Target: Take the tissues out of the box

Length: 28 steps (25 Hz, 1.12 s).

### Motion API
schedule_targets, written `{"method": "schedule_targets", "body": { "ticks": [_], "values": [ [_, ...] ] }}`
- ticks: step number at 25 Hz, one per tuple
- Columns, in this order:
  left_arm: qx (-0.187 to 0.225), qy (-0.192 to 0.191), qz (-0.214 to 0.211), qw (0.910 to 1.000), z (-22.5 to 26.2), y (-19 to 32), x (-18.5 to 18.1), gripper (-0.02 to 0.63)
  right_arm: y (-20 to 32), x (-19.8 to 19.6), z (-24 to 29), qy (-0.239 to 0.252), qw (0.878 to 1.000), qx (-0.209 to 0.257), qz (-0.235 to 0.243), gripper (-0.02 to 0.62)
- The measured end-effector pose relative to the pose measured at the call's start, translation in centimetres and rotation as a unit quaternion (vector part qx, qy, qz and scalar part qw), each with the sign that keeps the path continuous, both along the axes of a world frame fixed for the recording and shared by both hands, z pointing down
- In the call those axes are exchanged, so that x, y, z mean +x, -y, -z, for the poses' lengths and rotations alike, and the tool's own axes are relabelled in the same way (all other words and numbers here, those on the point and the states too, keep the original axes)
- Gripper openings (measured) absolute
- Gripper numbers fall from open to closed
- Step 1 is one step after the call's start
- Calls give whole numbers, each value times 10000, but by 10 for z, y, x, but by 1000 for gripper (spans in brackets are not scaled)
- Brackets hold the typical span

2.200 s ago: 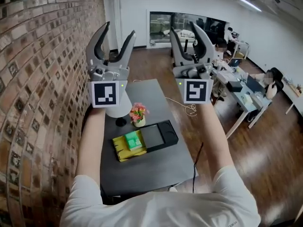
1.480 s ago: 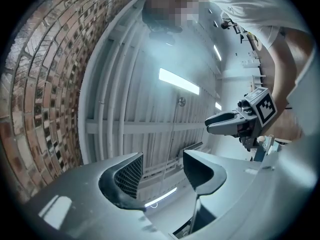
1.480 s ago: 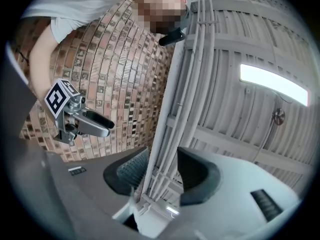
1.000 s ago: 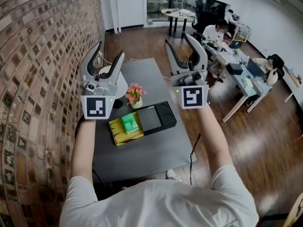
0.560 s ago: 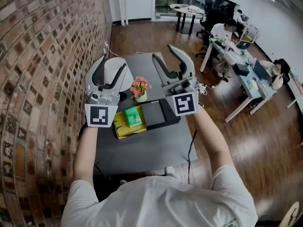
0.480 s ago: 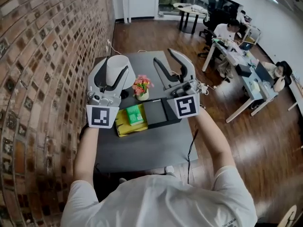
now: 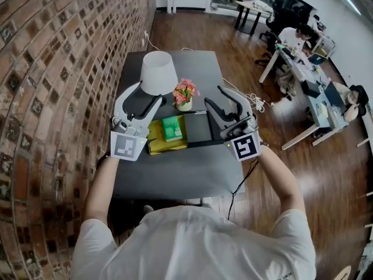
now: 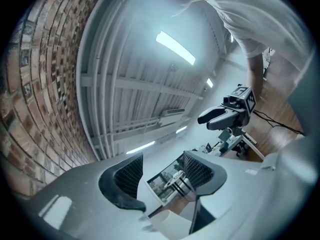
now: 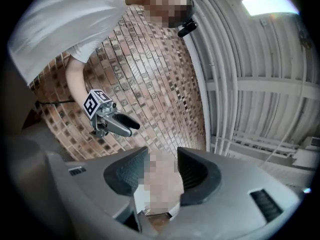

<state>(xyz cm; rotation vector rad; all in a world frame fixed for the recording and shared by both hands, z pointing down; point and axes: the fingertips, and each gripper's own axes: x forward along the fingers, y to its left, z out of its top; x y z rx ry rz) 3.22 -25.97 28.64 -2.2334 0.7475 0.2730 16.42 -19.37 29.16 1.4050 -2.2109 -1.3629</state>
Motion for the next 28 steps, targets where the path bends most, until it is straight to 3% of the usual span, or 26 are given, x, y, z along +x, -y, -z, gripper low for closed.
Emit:
{"method": "schedule_targets", "body": {
  "ticks": [7,11,19,28],
  "values": [
    [-831,255,233,9959,-57,9,-18,256,-4,34,-39,277,9967,-717,-261,183],
    [-1181,442,337,9914,-89,11,-25,278,-4,42,-81,754,9848,-1506,-434,183],
    [-1570,580,485,9847,-127,19,-42,287,9,37,-147,875,9563,-2750,-481,222],
    [-1801,461,697,9801,-144,27,-53,287,37,11,-179,881,9353,-3418,-258,222]
  ]
}}
